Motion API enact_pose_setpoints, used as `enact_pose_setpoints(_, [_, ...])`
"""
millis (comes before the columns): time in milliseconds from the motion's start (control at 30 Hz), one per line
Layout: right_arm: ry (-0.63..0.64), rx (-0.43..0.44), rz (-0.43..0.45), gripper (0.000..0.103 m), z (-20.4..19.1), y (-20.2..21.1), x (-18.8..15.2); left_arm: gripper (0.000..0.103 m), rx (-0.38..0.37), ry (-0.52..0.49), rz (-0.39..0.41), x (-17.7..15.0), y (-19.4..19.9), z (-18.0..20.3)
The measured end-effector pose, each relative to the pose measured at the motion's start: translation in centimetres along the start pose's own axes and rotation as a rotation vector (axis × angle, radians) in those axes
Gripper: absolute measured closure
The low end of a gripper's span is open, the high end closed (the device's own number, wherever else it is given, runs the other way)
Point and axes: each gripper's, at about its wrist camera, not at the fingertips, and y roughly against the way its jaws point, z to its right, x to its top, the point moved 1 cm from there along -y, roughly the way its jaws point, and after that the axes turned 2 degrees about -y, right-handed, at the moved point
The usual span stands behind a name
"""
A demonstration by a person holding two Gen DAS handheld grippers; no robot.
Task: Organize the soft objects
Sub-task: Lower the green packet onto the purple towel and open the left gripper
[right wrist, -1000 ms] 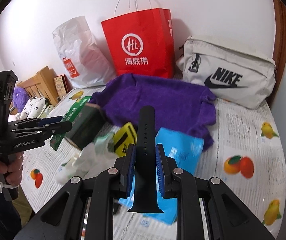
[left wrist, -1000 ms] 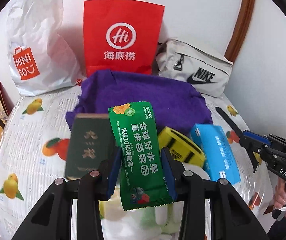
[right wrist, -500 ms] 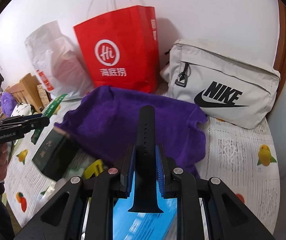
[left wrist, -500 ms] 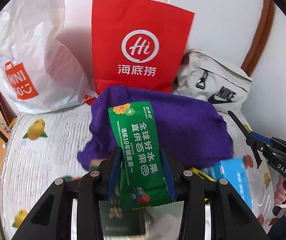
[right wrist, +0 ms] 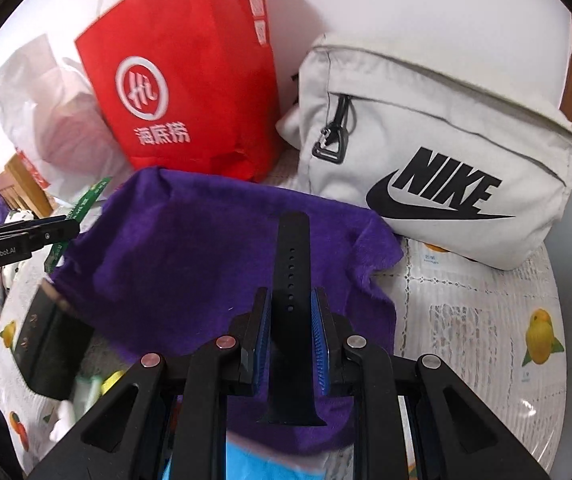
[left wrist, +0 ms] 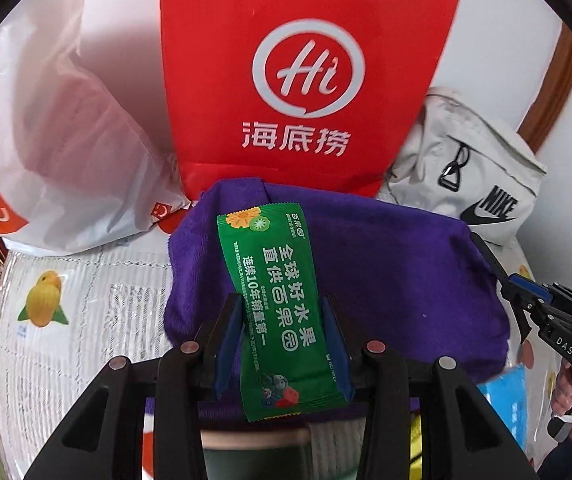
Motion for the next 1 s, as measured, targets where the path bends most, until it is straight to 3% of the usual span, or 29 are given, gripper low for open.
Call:
enact_pose_setpoints(433, [0.014, -0.018, -0.112, 0.083, 0.8, -5.6, 1.1, 0.065, 0.037, -0.003, -0.106, 2.1, -6.3, -0.2])
enact_pose_setpoints(800, [-0.007, 0.007, -0.172, 0.081, 1.1, -8.3, 1.8, 0.062, 0.031, 0.005, -0.159, 2.7, -8.5, -0.1])
enact_pose_setpoints(1000, [-0.018, 0.057, -0.170, 0.058, 1.1, -8.2, 2.0, 0.035, 0.053, -0.003, -0.148, 2.9, -8.1, 0.4])
